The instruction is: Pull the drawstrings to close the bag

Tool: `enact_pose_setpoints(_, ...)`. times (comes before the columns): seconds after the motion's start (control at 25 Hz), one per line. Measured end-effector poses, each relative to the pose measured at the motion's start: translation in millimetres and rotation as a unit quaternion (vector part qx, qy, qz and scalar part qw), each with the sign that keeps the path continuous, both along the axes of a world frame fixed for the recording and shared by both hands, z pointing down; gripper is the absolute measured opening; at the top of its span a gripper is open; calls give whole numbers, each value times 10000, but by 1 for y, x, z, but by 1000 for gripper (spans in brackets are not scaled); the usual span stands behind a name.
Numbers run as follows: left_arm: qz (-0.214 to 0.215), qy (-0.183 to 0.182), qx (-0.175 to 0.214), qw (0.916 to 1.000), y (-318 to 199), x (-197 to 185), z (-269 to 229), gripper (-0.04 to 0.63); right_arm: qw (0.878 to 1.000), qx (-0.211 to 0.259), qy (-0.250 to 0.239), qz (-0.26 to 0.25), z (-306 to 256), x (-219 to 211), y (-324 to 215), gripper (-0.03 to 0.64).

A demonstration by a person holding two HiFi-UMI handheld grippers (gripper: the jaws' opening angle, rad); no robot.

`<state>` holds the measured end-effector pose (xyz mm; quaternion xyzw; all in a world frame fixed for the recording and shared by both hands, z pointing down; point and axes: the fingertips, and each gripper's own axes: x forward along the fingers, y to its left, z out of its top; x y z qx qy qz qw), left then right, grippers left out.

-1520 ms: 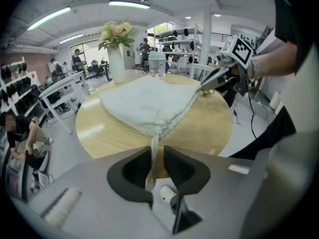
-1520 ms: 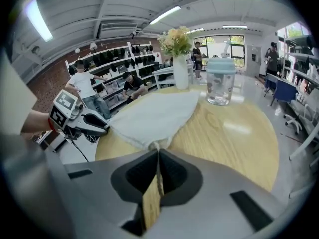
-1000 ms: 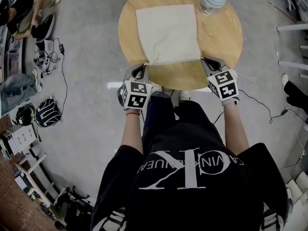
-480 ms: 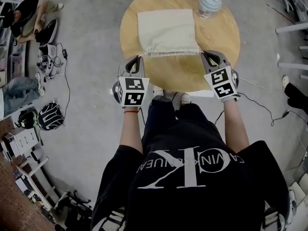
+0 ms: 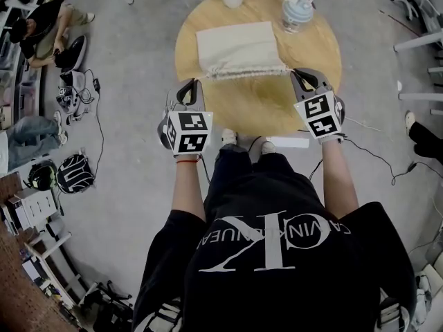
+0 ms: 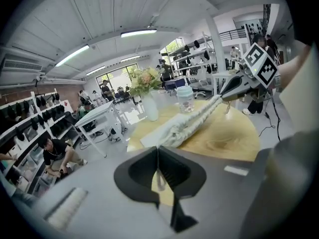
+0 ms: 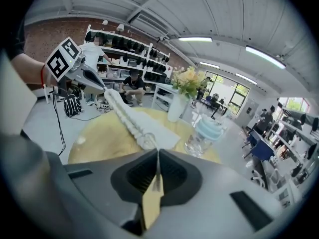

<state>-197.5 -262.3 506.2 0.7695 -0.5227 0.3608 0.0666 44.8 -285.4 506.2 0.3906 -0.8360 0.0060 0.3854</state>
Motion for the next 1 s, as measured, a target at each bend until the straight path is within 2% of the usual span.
enact_pose_setpoints(0.2, -109, 40, 155, 9998, -5, -4, -12, 18, 9999, 147, 3, 41, -10, 3, -7, 20)
enact_pose_setpoints(0.44, -403, 408, 433, 9974, -13, -8, -37, 18, 9990, 334, -94, 264, -27, 12, -18, 20)
enact_pose_setpoints(0.64, -480, 482, 613, 9958, -20, -12, -50, 17, 9976, 593, -125, 324, -41, 16, -27, 20)
enact_pose_setpoints(0.84, -436, 503, 776, 9948, -24, -12, -66, 17, 9953, 673, -452, 536, -52, 21, -34, 18)
enact_pose_setpoints(1.0, -536, 537, 876, 9933, -25, -20, -75, 17, 9936, 761, -527, 643, -61, 24, -40, 18)
